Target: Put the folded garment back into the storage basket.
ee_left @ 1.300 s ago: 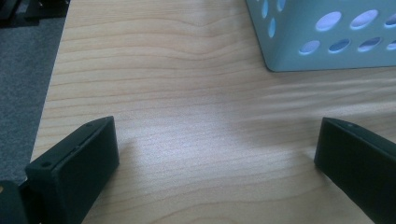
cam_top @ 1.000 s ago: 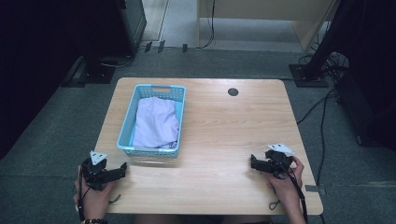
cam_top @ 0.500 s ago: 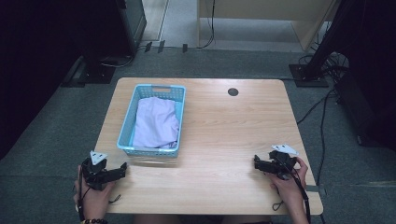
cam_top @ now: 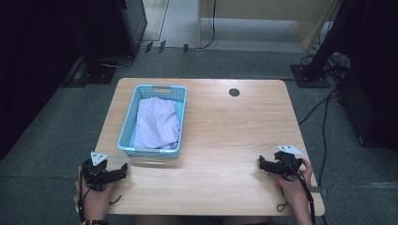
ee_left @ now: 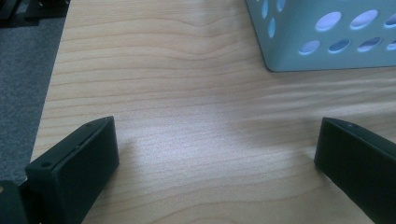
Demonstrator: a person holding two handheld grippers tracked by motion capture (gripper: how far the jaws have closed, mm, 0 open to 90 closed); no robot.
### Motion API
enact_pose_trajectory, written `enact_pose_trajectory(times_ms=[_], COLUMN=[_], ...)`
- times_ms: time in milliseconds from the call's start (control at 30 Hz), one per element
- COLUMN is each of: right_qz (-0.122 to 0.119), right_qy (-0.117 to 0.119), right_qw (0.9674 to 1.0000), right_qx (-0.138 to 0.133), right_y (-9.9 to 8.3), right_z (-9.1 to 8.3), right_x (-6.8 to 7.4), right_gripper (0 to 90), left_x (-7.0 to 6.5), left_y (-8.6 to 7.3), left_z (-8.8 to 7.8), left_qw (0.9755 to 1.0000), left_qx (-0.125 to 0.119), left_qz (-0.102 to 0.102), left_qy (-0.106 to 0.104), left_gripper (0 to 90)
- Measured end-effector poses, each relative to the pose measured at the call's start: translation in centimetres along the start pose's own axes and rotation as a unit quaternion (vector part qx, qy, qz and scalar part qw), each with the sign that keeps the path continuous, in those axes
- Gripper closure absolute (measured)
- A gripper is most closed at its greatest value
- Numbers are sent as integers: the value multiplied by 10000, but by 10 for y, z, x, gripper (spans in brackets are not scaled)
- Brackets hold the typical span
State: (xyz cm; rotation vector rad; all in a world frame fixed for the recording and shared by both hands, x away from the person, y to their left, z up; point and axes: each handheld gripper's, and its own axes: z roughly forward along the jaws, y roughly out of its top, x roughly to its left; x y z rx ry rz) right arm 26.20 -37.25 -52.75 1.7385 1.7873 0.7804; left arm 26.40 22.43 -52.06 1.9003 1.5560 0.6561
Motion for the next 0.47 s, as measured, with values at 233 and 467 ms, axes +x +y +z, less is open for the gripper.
enact_pose_trajectory(times_ms=[233,467], right_qz=[27,41], right_qy=[-28,-50], right_qw=[10000,10000], right_qx=[1,0], right_y=[0,0], right_z=[0,-1], right_x=[-5,-8], right_gripper=[0,0], left_x=[0,0], left_y=[0,0], left_z=[0,0], left_qw=[10000,10000], left_qx=[0,1], left_qz=[0,-1], left_qy=[1,1], left_gripper=[0,0])
